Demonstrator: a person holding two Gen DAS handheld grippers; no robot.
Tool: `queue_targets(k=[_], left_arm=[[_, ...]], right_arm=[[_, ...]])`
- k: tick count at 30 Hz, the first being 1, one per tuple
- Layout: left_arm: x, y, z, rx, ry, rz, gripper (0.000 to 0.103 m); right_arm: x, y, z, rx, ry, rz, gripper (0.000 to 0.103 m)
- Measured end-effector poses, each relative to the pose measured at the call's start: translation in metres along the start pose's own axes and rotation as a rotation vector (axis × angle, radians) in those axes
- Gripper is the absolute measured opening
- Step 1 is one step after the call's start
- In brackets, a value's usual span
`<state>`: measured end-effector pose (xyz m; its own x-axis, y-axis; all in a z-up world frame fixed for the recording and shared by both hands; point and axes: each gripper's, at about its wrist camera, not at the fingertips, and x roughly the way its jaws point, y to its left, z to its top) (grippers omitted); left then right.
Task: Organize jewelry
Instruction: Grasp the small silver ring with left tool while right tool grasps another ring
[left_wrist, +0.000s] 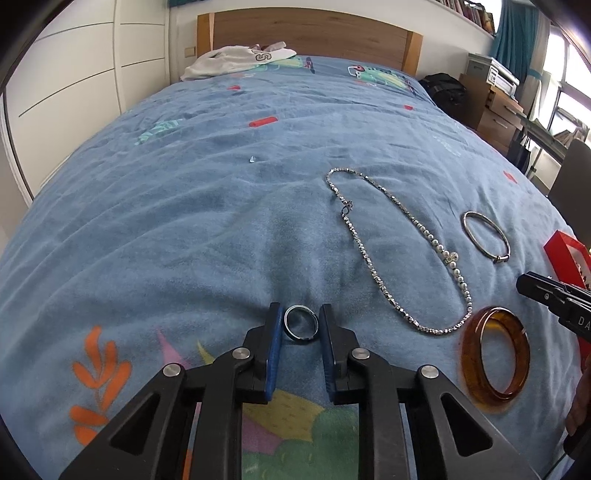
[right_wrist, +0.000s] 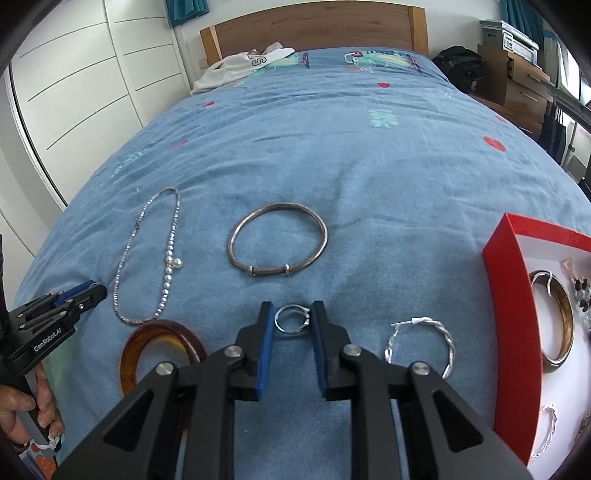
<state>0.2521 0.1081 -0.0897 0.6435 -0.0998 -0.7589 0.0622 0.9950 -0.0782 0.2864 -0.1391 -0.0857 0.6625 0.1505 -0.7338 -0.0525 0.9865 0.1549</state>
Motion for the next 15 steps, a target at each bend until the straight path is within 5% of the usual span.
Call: queue_targets(k=[15], left_arm=[[-0.051, -0.022, 0.017, 0.039, -0.051, 0.003, 0.019]], right_arm=[[-0.065, -0.012, 0.008, 0.037, -0.083, 0.029, 0.019]])
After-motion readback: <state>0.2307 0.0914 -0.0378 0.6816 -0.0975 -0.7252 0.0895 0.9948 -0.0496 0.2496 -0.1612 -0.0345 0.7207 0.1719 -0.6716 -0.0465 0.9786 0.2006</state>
